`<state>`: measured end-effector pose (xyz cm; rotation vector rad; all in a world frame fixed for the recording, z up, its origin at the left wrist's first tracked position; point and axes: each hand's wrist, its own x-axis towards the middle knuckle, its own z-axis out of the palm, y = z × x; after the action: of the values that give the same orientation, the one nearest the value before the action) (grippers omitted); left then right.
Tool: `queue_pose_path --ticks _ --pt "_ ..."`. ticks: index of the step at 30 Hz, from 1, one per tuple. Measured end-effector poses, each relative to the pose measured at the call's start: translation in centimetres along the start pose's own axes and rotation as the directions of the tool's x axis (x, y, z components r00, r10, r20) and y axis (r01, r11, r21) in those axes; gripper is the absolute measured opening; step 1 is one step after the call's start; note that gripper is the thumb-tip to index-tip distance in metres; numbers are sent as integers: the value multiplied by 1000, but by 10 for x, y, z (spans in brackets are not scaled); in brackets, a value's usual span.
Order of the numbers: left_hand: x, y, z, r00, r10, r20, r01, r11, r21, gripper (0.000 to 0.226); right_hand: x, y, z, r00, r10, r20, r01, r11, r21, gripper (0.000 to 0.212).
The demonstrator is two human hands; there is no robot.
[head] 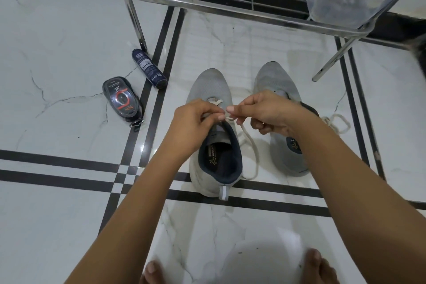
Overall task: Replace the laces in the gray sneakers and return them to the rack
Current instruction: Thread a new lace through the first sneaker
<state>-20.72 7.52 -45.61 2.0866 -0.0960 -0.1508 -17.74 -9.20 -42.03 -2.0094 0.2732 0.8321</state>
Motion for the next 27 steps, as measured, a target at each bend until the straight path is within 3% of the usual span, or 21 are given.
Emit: queue_pose_path --ticks 4,7,11,13,24,27 --pt "-11 -13 11 994 -4 -108 16 994 112 16 0 13 17 1000 4 -21 -9 974 -227 24" --pt "-19 -17 26 987 -6 -160 31 987 155 15 2 21 23 998 18 -62 -21 999 -40 3" --pt "-17 -16 39 986 28 -165 41 915 402 21 1 28 20 994 52 -96 -39 990 134 13" --pt "-17 -15 42 991 13 -135 48 895 444 24 0 28 20 994 72 -82 -54 976 209 13" --pt "-18 -12 44 995 70 -70 -21 841 541 30 0 30 21 995 56 -80 -33 965 262 11" --pt "-13 -13 42 996 52 -73 -1 824 566 31 -1 31 20 996 66 -52 -44 935 351 13"
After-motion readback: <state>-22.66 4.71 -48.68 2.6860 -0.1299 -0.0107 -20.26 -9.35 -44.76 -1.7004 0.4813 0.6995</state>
